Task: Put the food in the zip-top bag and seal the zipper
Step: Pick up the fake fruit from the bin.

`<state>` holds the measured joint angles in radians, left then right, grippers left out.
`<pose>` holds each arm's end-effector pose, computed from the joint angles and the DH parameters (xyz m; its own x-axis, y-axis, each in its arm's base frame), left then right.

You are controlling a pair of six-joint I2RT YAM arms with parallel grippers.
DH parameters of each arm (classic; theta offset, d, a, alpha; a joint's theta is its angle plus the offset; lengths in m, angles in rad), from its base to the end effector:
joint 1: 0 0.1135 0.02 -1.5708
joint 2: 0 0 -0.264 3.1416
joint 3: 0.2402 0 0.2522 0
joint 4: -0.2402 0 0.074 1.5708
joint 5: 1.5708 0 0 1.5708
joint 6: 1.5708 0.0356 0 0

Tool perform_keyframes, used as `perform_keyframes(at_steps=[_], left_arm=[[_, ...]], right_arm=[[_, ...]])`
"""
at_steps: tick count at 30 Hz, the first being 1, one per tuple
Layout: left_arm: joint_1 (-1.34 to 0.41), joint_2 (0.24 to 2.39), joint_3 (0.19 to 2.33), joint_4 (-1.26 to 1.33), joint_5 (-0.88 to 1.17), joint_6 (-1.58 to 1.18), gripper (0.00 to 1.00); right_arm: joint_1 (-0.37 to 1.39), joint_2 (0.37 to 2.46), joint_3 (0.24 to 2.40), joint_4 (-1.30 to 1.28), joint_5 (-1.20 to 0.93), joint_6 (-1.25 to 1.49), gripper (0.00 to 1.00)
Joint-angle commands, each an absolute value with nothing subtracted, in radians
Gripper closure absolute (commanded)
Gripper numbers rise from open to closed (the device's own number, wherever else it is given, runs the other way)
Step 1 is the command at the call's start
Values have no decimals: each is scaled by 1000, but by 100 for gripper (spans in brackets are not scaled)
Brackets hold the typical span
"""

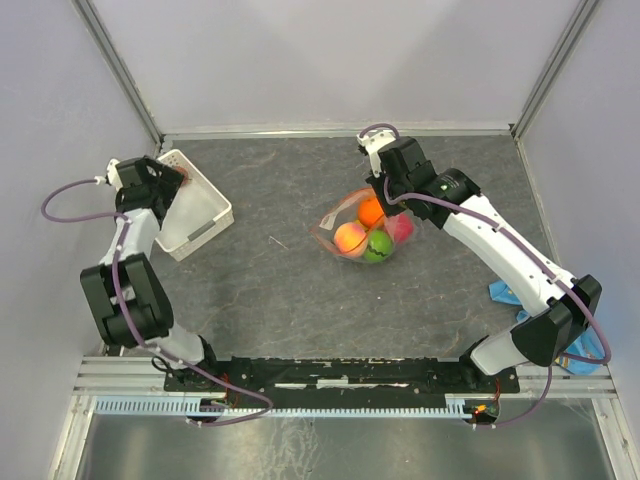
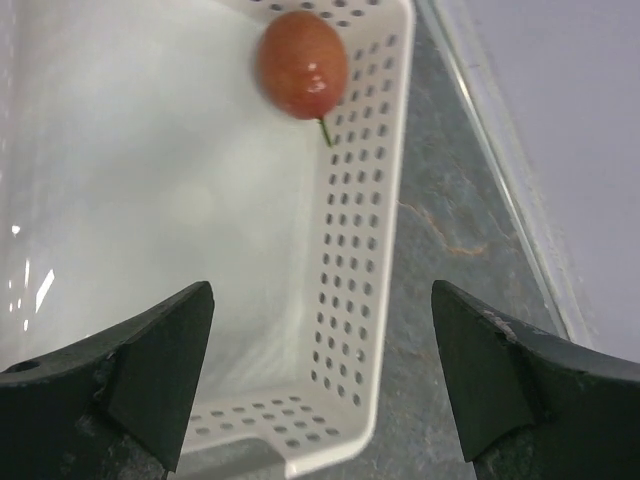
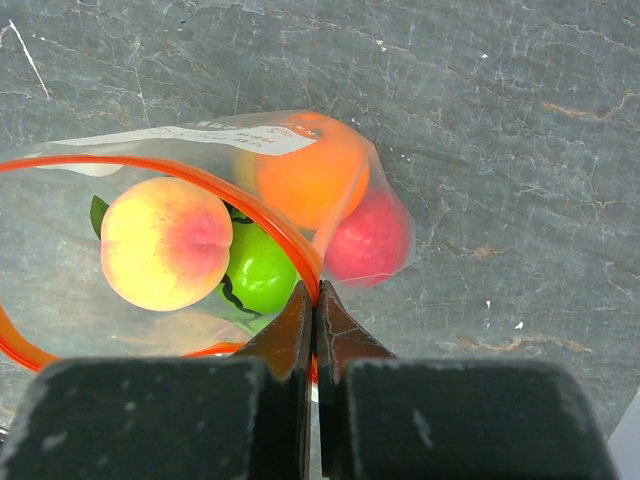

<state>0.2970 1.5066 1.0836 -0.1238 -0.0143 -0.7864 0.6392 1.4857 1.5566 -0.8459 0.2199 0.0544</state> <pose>0.3294 0.1014 0.2741 -0.1358 -0.7817 -0.6087 -0.5669 0.5652 -0.5994 0.2577 0.1819 0.3777 -0.5856 -0.3691 -0.7217 -0.4259 0.8976 -0.1136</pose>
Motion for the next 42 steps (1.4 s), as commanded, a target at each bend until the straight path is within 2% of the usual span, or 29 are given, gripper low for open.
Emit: perform_keyframes(at_steps=[1, 16, 25, 38, 42], left_arm=[[324, 1621, 1137, -8, -7, -865, 6], [361, 2022, 1369, 124, -22, -969, 6], [367, 2159, 1465, 149, -4, -983, 11], [373, 2229, 1487, 195, 47, -990, 26], [372, 2197, 1465, 200, 58, -940, 35]], right_arm=[[635, 1442, 1563, -799, 241, 51, 98], [628, 1486, 1583, -828, 290, 44, 98], [627, 1507, 1588, -827, 295, 42, 98], [626, 1538, 1603, -838, 298, 43, 98], [626, 1540, 1604, -835, 291, 44, 98]])
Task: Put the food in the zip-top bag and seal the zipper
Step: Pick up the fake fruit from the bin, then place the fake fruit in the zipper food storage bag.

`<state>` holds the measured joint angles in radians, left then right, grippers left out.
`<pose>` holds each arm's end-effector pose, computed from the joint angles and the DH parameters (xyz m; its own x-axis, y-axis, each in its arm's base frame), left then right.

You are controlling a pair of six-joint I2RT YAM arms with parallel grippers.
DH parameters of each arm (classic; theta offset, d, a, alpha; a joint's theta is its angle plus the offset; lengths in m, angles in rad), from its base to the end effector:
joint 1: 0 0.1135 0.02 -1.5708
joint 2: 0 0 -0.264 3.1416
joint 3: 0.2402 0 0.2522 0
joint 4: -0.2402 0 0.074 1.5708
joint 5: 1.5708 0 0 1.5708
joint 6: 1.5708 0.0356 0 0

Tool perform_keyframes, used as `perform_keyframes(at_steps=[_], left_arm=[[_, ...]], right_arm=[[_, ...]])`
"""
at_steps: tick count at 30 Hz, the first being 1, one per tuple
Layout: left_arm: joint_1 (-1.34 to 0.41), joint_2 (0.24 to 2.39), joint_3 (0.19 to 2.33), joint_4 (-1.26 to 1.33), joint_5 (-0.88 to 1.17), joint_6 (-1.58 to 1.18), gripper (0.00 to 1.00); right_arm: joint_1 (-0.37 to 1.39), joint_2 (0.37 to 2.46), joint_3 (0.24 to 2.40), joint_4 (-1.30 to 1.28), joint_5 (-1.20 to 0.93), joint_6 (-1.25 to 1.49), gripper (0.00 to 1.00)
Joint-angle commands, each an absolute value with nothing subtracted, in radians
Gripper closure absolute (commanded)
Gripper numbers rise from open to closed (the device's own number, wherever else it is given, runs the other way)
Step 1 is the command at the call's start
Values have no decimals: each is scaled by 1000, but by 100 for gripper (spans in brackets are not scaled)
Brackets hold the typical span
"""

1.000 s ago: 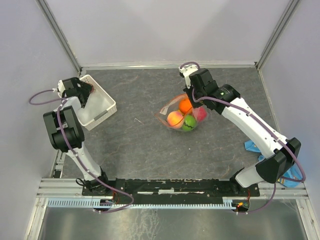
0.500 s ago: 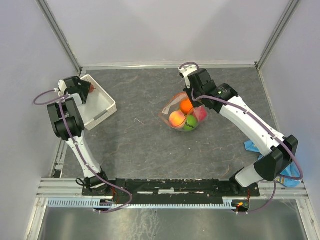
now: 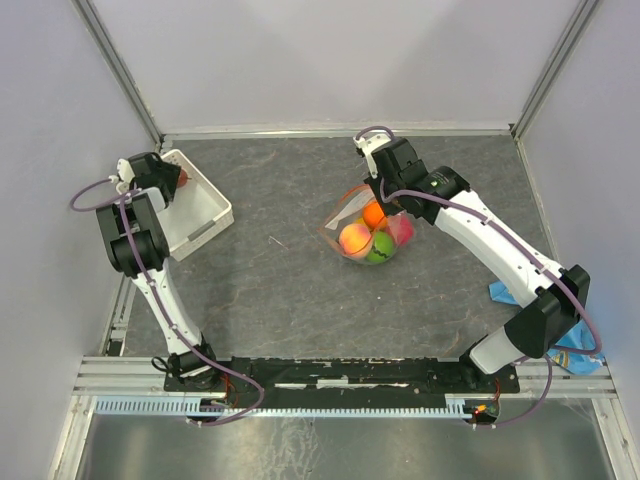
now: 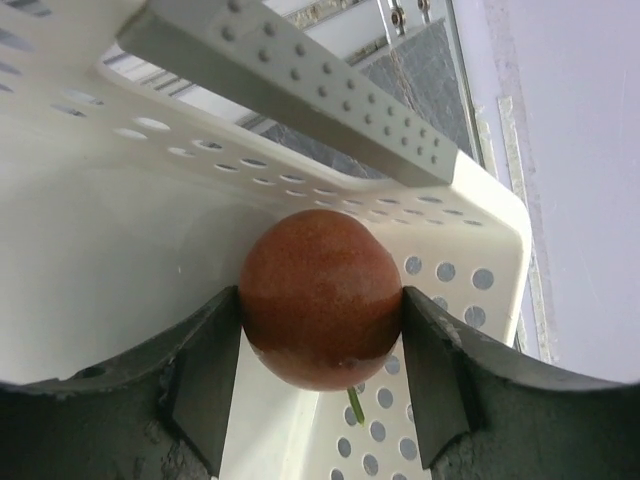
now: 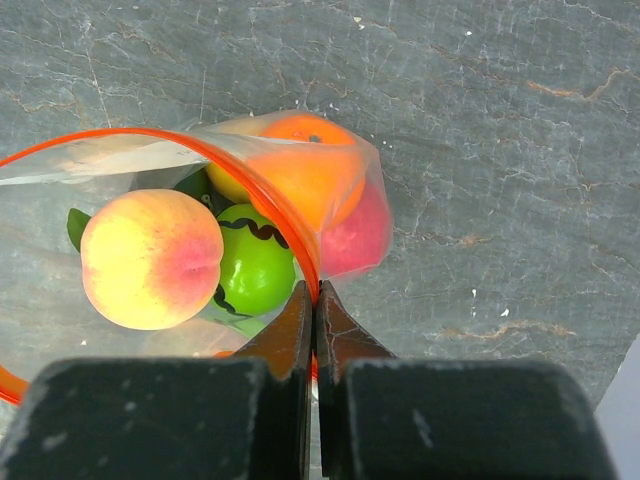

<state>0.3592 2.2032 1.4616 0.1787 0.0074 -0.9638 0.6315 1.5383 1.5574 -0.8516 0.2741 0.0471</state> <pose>0.4587 0.1720 0.1467 -0.0011 -0.8777 -0.4792 -0.6075 0.3812 -0.6969 0.2705 0.1859 0.3619 -0.6162 -0.3945 -0.6817 -0.3927 0.9041 -0.1683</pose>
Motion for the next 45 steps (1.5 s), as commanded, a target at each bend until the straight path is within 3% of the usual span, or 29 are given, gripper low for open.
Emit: perform_keyframes(at_steps=[1, 6, 21, 35, 45], left_arm=[[372, 2182, 1452, 205, 58, -924, 37], [372, 2082, 1378, 215, 60, -862, 45], [330, 1705, 1076, 217, 144, -888, 49], [84, 1225, 805, 215, 140, -821, 49], [-132, 1005, 677, 324, 186, -777, 49]], right_arm=[[626, 1541, 1605, -834, 288, 44, 98], [626, 1539, 1607, -833, 272, 48, 98], [627, 1561, 1612, -824, 199, 53, 98], [627, 1555, 1621, -836, 119, 76, 98], [629, 1548, 1624, -829, 71, 121, 98]])
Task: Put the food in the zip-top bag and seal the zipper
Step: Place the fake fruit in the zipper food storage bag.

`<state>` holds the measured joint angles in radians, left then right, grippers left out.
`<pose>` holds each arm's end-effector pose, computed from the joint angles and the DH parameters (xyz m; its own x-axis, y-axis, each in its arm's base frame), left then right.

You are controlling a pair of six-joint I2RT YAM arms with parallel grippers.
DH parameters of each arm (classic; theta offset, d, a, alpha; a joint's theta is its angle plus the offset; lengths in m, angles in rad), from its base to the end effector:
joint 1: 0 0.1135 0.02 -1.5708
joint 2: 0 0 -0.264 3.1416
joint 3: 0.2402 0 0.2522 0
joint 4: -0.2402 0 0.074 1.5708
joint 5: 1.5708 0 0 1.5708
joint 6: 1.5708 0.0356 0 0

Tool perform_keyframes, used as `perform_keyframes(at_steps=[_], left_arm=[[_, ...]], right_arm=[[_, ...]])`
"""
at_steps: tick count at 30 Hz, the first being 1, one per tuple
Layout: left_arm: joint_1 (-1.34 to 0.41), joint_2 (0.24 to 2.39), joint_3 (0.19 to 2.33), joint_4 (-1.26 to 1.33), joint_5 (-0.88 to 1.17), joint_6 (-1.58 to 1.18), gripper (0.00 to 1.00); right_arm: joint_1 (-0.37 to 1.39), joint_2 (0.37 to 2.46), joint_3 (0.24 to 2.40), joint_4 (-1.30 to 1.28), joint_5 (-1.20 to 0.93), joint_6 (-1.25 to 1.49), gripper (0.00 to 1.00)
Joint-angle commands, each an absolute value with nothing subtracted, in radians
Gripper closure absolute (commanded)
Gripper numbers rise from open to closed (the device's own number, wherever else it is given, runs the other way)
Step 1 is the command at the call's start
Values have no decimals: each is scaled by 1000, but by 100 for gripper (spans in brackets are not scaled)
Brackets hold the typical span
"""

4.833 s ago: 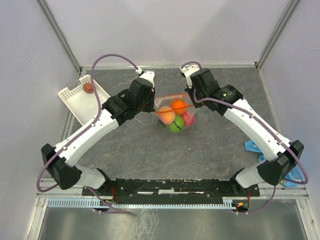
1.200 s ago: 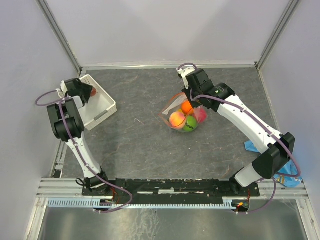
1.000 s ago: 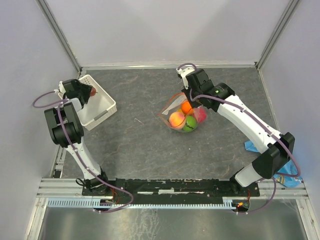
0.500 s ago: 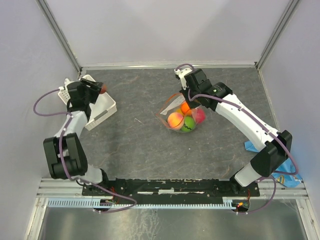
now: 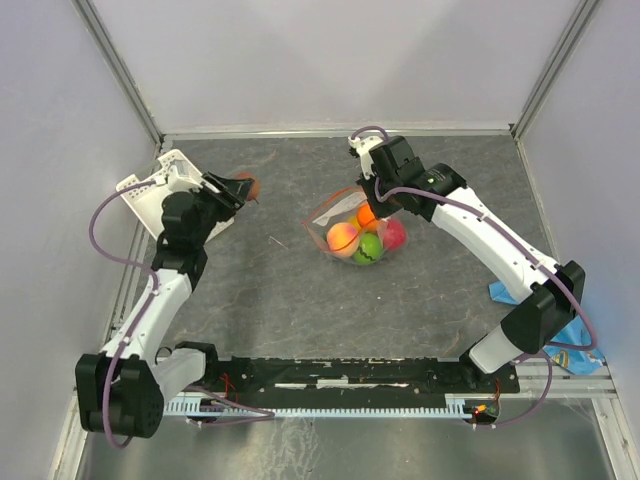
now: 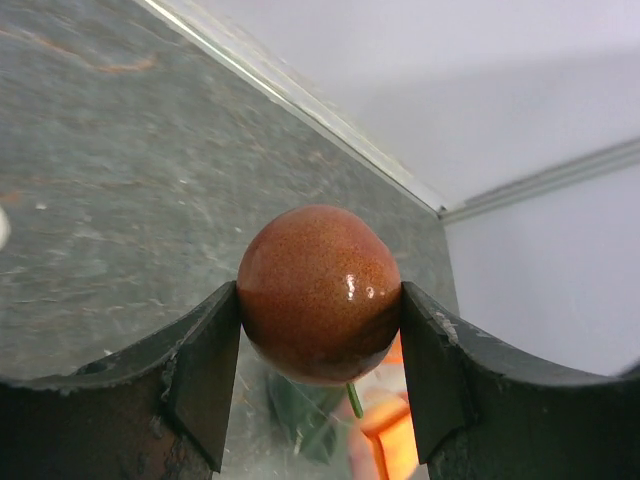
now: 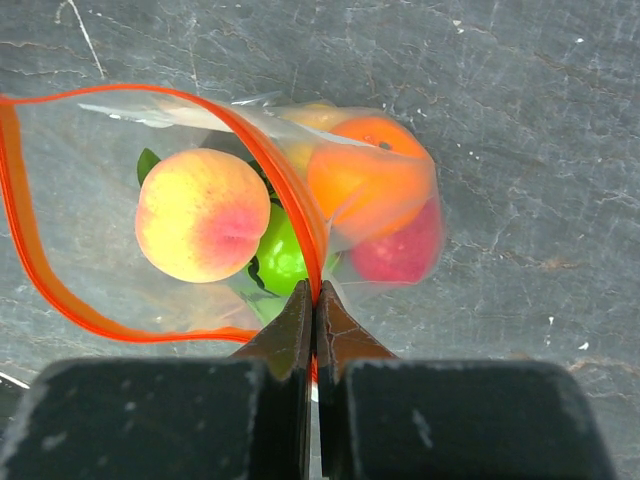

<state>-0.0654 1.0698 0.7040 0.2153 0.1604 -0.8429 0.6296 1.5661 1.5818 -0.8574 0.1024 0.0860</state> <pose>0.2504 -0.0221 0.2971 -0.2653 -0.7212 -0.6399 0.0361 0.6558 -0.7541 0.2734 0.1947 0.3597 -0.6461 -0.3650 -0.6703 -0.4769 0.8787 -0.0187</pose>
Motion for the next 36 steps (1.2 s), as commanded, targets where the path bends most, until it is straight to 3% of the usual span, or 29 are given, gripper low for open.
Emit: perform_keyframes(at_steps=[1, 14, 23, 36], left_arm=[[-155, 991, 665, 347, 193, -776, 49], [-540, 1009, 628, 566, 223, -607, 49], [-706, 1116, 662, 619, 187, -451, 48], [-772, 1202, 712, 604, -6, -390, 48]], right_arm=[[630, 1547, 1621, -832, 71, 126, 98], [660, 1479, 1530, -807, 98, 240, 98], [697, 1432, 1492, -810, 90, 276, 98], [712, 1378, 1434, -782, 46, 269, 98]])
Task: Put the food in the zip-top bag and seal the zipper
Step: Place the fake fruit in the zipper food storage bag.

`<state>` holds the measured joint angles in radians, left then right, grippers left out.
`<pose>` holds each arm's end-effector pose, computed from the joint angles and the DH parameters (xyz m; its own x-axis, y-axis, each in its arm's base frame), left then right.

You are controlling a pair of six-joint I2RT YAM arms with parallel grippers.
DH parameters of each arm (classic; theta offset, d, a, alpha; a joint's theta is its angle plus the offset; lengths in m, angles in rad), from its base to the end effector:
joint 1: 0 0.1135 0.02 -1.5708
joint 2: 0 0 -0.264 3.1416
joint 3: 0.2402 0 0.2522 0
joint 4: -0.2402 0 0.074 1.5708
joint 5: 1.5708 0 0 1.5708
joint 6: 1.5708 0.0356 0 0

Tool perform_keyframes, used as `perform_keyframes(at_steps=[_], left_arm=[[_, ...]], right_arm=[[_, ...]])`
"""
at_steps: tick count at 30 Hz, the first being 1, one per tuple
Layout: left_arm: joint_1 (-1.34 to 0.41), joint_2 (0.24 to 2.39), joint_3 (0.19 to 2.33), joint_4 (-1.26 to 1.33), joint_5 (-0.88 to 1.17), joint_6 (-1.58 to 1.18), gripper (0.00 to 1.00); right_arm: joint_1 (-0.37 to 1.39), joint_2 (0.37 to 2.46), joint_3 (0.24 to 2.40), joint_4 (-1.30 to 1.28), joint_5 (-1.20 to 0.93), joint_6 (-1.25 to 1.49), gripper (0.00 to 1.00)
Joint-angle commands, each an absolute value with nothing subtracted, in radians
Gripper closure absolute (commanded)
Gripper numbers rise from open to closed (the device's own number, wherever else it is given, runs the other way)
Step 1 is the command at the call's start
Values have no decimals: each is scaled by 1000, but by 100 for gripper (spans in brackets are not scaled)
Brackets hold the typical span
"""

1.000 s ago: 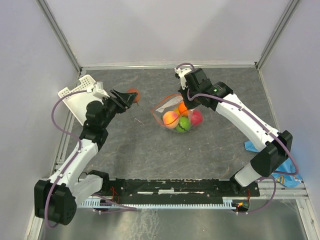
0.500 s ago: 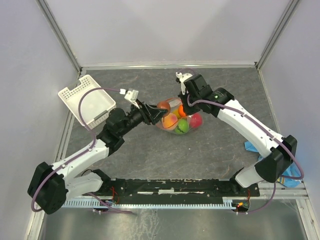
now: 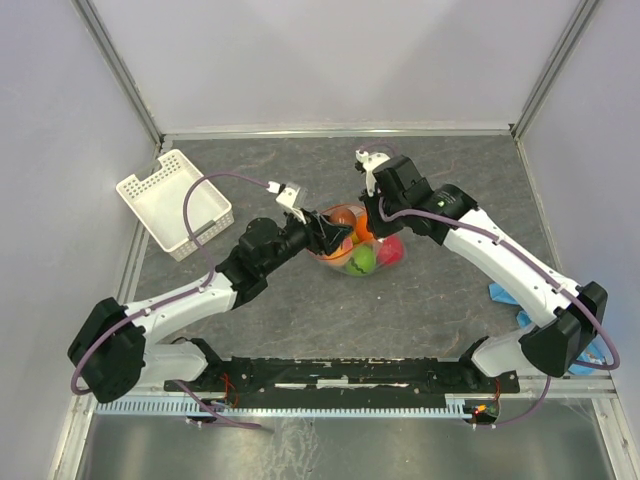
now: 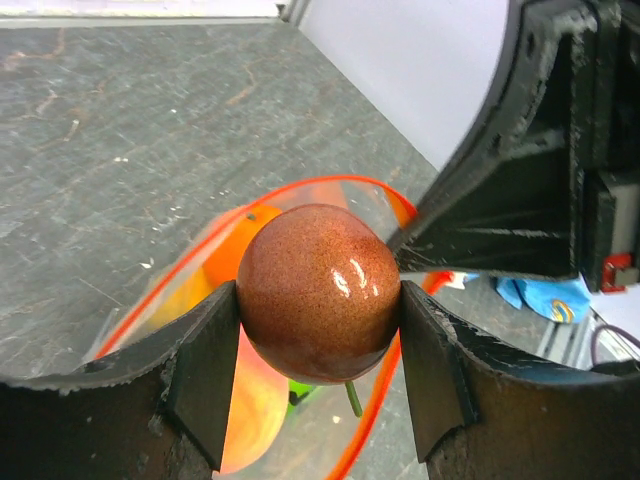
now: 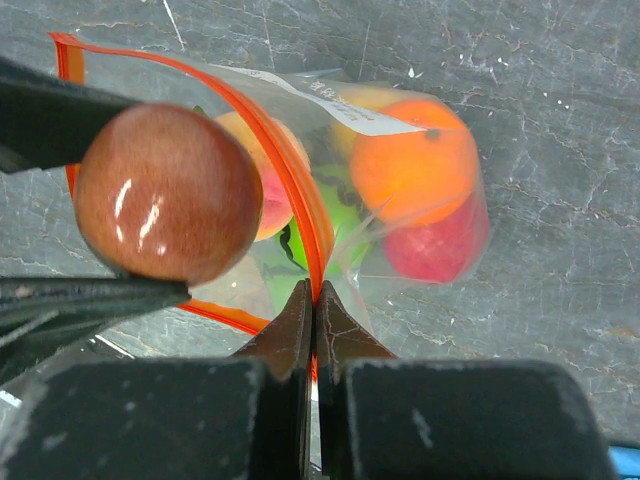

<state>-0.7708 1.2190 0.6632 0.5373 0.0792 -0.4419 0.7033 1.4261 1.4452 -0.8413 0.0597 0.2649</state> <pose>0.1976 -0.1959 0.2810 -0.3333 -0.2706 -0.9032 0.6734 0.6021 -0.4289 0.2304 0.1926 0.3592 -0.7002 -0.2511 -0.6683 -0.4469 0.8842 0.1360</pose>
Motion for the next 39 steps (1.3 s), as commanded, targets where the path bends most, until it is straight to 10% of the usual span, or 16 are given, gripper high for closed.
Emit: perform_keyframes(at_steps=[1, 14, 26, 39], left_arm=[[-771, 1203, 714, 609, -9, -391, 48], [-773, 1310, 797, 472, 196, -230, 44], [-773, 1298, 836, 378, 242, -224, 16], [-772, 1056, 848, -105, -289, -371, 13]], right_arm=[[711, 1377, 1431, -779, 46, 268, 98], [714, 1359, 1401, -747, 31, 265, 98], [715, 1332, 1373, -725, 27, 278, 98], [715, 1311, 1354, -708, 58, 295, 98]])
